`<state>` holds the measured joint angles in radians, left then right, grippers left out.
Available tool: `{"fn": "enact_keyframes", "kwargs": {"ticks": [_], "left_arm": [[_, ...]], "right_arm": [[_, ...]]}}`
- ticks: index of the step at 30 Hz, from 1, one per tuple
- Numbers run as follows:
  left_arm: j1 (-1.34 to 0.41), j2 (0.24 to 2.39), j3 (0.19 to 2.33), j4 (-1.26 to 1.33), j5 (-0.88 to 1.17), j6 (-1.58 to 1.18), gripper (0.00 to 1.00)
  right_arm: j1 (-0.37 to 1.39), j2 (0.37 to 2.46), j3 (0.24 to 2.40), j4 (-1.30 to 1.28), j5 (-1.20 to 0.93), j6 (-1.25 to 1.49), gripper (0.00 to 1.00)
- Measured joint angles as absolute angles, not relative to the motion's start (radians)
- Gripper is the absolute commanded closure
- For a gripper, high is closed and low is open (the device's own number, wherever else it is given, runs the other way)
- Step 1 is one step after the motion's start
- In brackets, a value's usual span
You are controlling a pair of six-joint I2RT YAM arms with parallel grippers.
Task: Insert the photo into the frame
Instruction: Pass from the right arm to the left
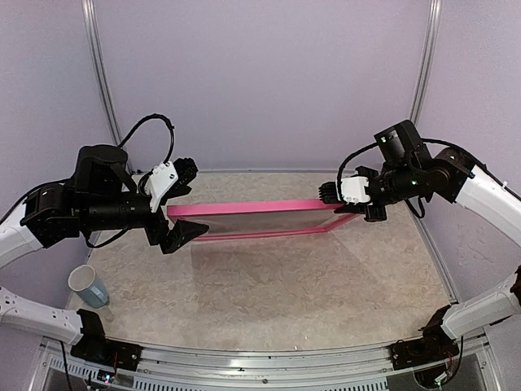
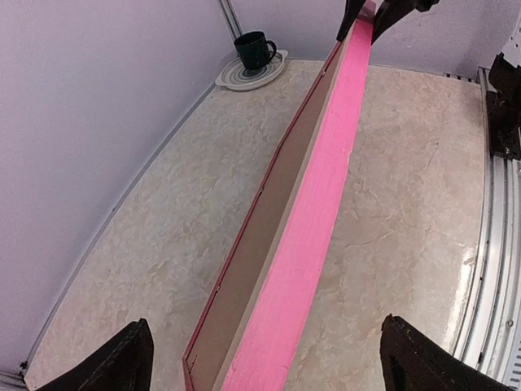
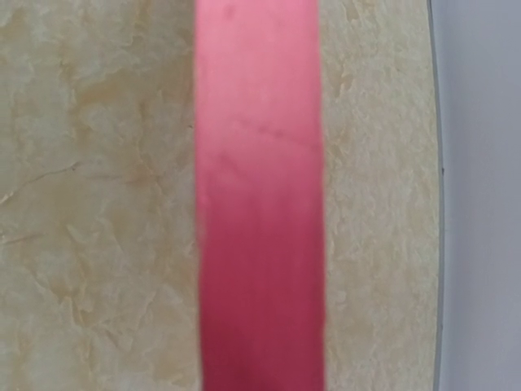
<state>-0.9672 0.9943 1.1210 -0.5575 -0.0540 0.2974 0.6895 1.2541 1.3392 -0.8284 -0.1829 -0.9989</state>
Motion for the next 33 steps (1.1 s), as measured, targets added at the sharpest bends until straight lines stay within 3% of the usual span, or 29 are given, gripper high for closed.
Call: {"fn": "enact_keyframes", "kwargs": {"ticks": [5,7,9,10,16,20,24,28,31,33], "left_arm": [[-0.974,1.068,1.127,-0.601,-0.067,0.324,0.21],[-0.975,1.093,1.147,-0.625,-0.067,0.333,0.32],[-0.975,1.110,1.175,-0.640,-0.066,0.340,0.54],[-0.975,1.116,1.189,-0.645,-0.066,0.342,0.58],[-0.978,1.131,1.230,-0.683,-0.052,0.374,0.66],[-0.989,1.137,1.230,-0.710,-0.024,0.396,0.78],[-1.008,1.140,1.230,-0.750,0.007,0.445,0.90],[-1.011,1.140,1.229,-0.749,0.001,0.453,0.95],[-1.011,1.139,1.226,-0.748,-0.002,0.443,0.96],[-1.011,1.137,1.215,-0.723,-0.013,0.407,0.96]], "right_arm": [[0.690,1.253,1.336,-0.828,-0.188,-0.999,1.00],[0.690,1.253,1.336,-0.828,-0.190,-0.999,1.00],[0.690,1.253,1.335,-0.828,-0.192,-1.002,1.00],[0.690,1.253,1.335,-0.828,-0.194,-1.002,1.00],[0.689,1.252,1.327,-0.823,-0.201,-1.020,1.00],[0.688,1.247,1.313,-0.813,-0.201,-1.044,1.00],[0.689,1.241,1.300,-0.809,-0.208,-1.084,0.92],[0.689,1.234,1.281,-0.787,-0.208,-1.084,0.75],[0.689,1.229,1.264,-0.745,-0.204,-1.060,0.36],[0.688,1.228,1.261,-0.678,-0.199,-1.026,0.19]]}}
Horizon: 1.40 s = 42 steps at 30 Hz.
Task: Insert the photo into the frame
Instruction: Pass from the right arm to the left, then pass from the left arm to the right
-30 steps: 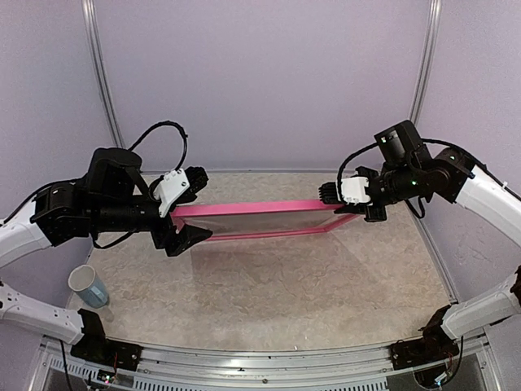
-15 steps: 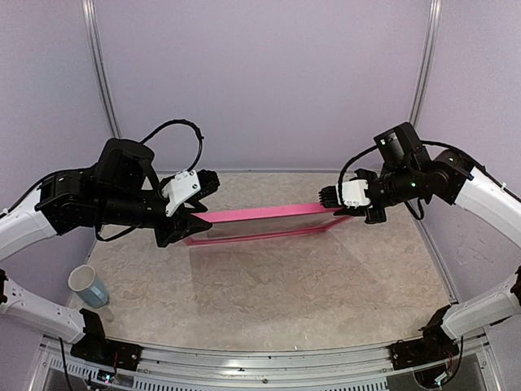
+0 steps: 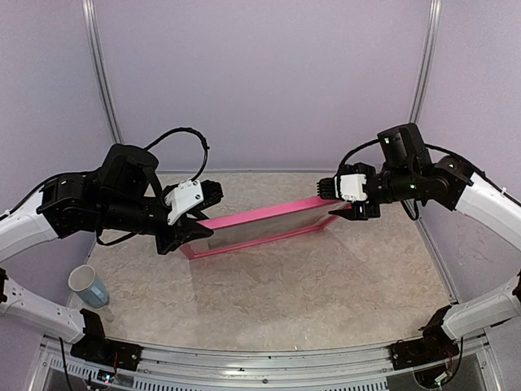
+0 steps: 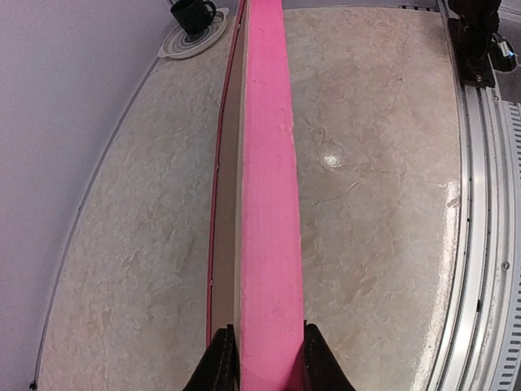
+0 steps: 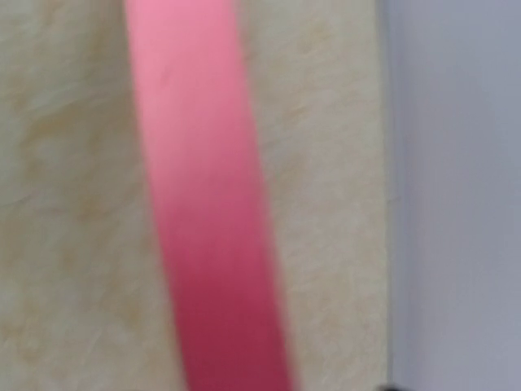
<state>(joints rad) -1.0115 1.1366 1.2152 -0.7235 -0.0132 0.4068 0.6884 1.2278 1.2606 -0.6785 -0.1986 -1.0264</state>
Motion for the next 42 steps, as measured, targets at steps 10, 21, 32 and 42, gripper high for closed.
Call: {"fn": "enact_keyframes", "kwargs": {"ticks": [10,21,32,42], "left_arm": [[-1.003,1.114,1.179,-0.666,-0.048,0.364,1.00],[-0.915,1.031,1.179,-0.697,0.038,0.331,1.00],[-0.885,1.024,1.180,-0.703,0.079,0.326,1.00],[-0.856,1.015,1.180,-0.710,0.109,0.327,1.00]], "right_arm": [[0.657,1.098,1.211,-0.480,-0.245,-0.949,0.01],[0.358,1.033,1.055,-0.303,-0.575,-0.863,0.01],[0.174,1.343,1.092,-0.237,-0.996,-0.831,0.02],[0.172,1.537,1.076,-0.152,-1.207,-0.833,0.05]]}}
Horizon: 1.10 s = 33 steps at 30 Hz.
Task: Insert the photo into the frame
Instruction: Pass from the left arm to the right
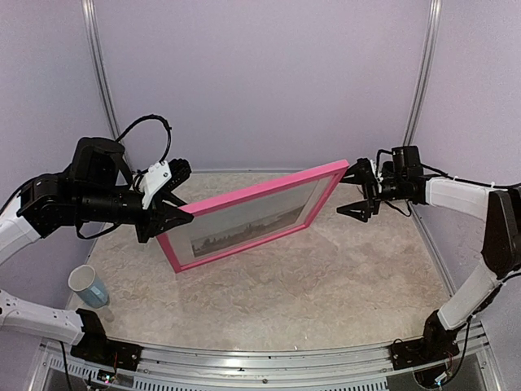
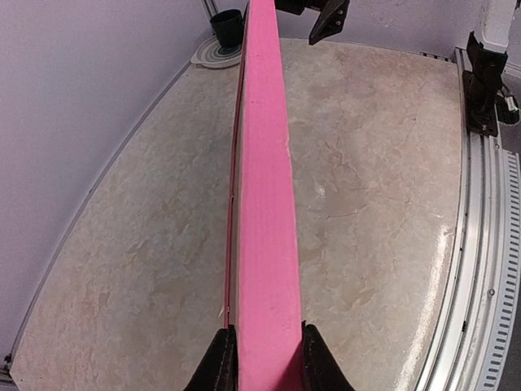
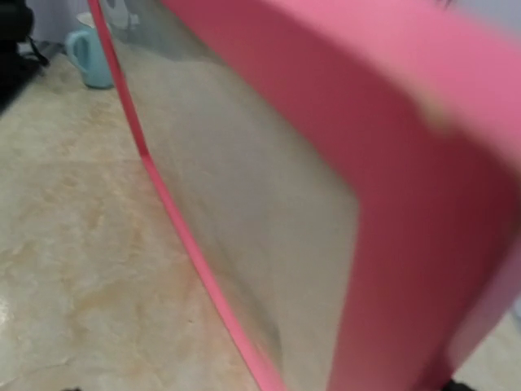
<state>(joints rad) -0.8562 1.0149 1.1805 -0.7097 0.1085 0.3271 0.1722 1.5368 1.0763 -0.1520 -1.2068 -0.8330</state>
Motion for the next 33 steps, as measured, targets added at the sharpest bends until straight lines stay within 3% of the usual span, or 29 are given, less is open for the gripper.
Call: {"fn": "enact_keyframes", "kwargs": {"ticks": [9,17,28,33], "left_arm": [[-0.842,1.015,1.180,-0.711,0.133,0.334,1.00],[-0.825,1.015,1.180,-0.710,0.157,0.334,1.00],[-0.804,1.015,1.180,-0.706,0.181,0.337,1.00],[-0.785,1.016,1.180,-0.702,0.198,0.337,1.00]], "right_arm": [[0.172,1.735,1.131,-0.051,-1.336,-0.783,0.11],[0.183,1.773,1.141,0.082,-1.385,-0.741,0.12],[0.208,1.862,1.177,0.192,-1.436,-0.685,0.21],[0.228,1.863,1.177,0.231,-1.463,-0.663,0.32]]}}
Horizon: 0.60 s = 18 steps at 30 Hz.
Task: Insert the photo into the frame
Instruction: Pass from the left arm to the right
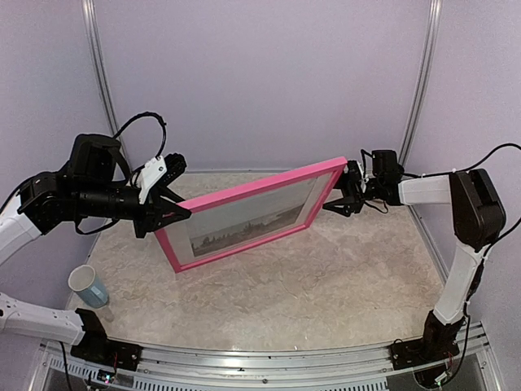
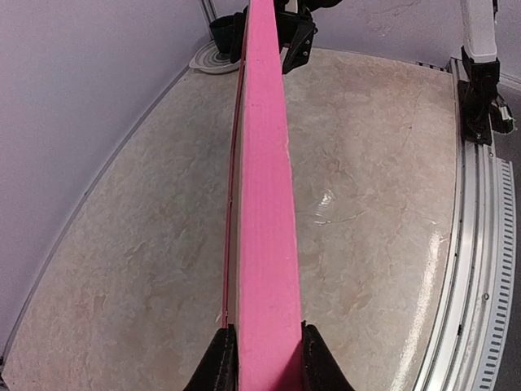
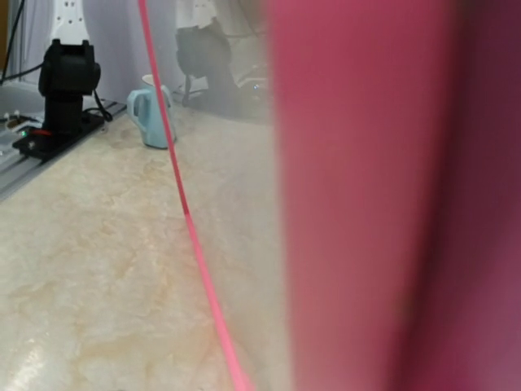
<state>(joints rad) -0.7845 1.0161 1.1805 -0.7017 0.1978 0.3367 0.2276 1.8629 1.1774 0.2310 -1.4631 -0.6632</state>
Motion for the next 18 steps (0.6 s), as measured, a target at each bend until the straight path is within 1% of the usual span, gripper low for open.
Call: {"fn": "enact_keyframes", "kwargs": {"ticks": [1,2,3,5,7,8,10,12,13,14,15,16,17,18], "left_arm": [[-0.780,1.016,1.181,-0.701,0.204,0.337,1.00],[-0.775,1.016,1.180,-0.701,0.212,0.339,1.00],[-0.772,1.016,1.180,-0.701,0.218,0.340,1.00],[-0.764,1.017,1.180,-0.702,0.233,0.344,1.00],[-0.759,1.017,1.180,-0.703,0.244,0.347,1.00],[-0.757,1.017,1.180,-0.704,0.247,0.349,1.00],[-0.751,1.016,1.180,-0.704,0.255,0.350,1.00],[-0.746,1.016,1.180,-0.704,0.258,0.353,1.00],[-0.743,1.016,1.180,-0.704,0.261,0.354,0.99],[-0.740,1.016,1.181,-0.704,0.264,0.356,0.93],[-0.739,1.016,1.180,-0.704,0.266,0.357,0.85],[-0.736,1.016,1.180,-0.704,0.270,0.358,0.75],[-0.734,1.016,1.180,-0.705,0.273,0.360,0.70],[-0.730,1.016,1.180,-0.705,0.273,0.353,0.67]], "right_arm": [[0.229,1.864,1.177,0.237,-1.464,-0.663,0.36],[0.229,1.865,1.177,0.239,-1.467,-0.659,0.43],[0.229,1.867,1.177,0.244,-1.469,-0.657,0.47],[0.230,1.870,1.177,0.256,-1.472,-0.658,0.53],[0.230,1.871,1.177,0.262,-1.472,-0.652,0.62],[0.231,1.871,1.177,0.273,-1.469,-0.651,0.63],[0.231,1.871,1.175,0.293,-1.463,-0.651,0.70],[0.231,1.871,1.171,0.313,-1.456,-0.651,0.74],[0.230,1.871,1.168,0.324,-1.453,-0.652,0.77],[0.230,1.870,1.165,0.332,-1.452,-0.653,0.80],[0.229,1.870,1.163,0.338,-1.456,-0.644,0.80],[0.229,1.870,1.159,0.342,-1.460,-0.640,0.82],[0.228,1.869,1.157,0.347,-1.464,-0.638,0.85],[0.228,1.868,1.153,0.353,-1.464,-0.633,0.87]]}}
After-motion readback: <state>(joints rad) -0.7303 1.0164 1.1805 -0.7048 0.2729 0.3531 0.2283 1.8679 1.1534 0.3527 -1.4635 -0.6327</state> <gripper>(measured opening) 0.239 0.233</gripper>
